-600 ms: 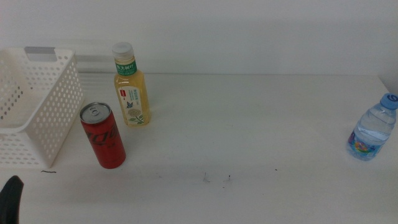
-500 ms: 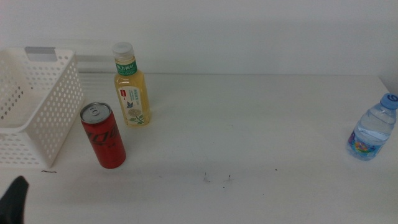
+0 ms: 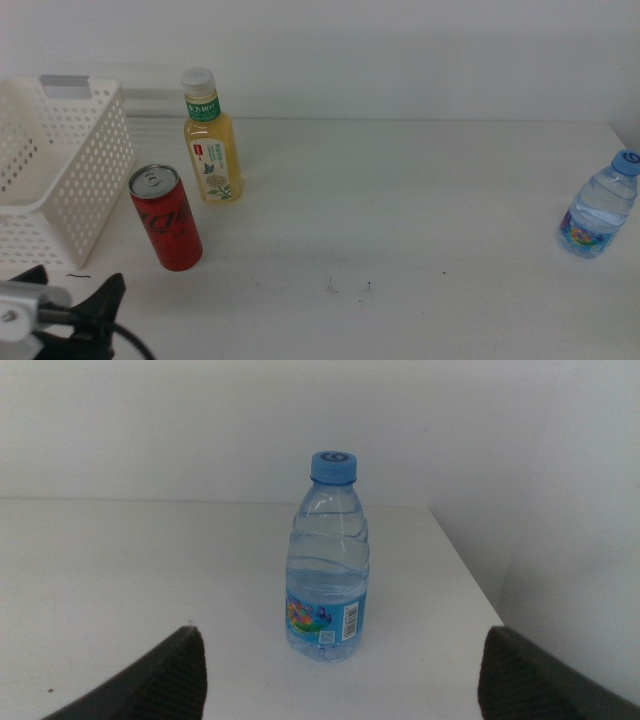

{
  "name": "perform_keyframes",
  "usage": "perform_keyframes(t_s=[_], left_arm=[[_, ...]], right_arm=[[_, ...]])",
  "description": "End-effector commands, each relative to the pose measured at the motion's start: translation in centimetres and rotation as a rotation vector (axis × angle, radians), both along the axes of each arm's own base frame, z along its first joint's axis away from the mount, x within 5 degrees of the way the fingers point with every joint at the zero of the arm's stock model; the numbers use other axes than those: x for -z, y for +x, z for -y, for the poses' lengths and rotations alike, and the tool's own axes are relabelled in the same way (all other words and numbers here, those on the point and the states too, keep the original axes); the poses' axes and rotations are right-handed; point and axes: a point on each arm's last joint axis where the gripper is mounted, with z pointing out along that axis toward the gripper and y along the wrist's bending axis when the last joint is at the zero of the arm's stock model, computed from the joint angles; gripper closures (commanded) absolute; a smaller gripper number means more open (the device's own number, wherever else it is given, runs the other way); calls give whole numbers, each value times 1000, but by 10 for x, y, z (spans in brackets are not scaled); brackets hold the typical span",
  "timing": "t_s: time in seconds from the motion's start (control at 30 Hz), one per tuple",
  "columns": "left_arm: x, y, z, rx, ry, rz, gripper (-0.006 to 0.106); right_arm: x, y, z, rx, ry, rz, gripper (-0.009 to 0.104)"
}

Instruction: Use arms to grab the bottles and put them into the dustbin to the left of the table.

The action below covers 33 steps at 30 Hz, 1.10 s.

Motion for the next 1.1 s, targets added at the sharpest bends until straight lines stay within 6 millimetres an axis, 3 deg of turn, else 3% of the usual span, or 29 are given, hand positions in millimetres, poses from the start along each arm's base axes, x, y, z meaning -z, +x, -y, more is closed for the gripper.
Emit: perform_keyframes(t_s=[0.0, 0.6, 0.87, 1.07], left_arm=[[2, 7, 2, -4, -18, 6, 7], [35, 51, 14, 42, 38, 90, 7], [62, 53, 16, 52, 43, -54, 7], [59, 53, 16, 54, 47, -35, 7]], right_arm=[[0, 0, 1, 8, -12, 9, 4], [0, 0, 1, 8, -12, 9, 4], [0, 0, 1, 8, -12, 9, 4], [0, 0, 1, 8, -12, 9, 4]])
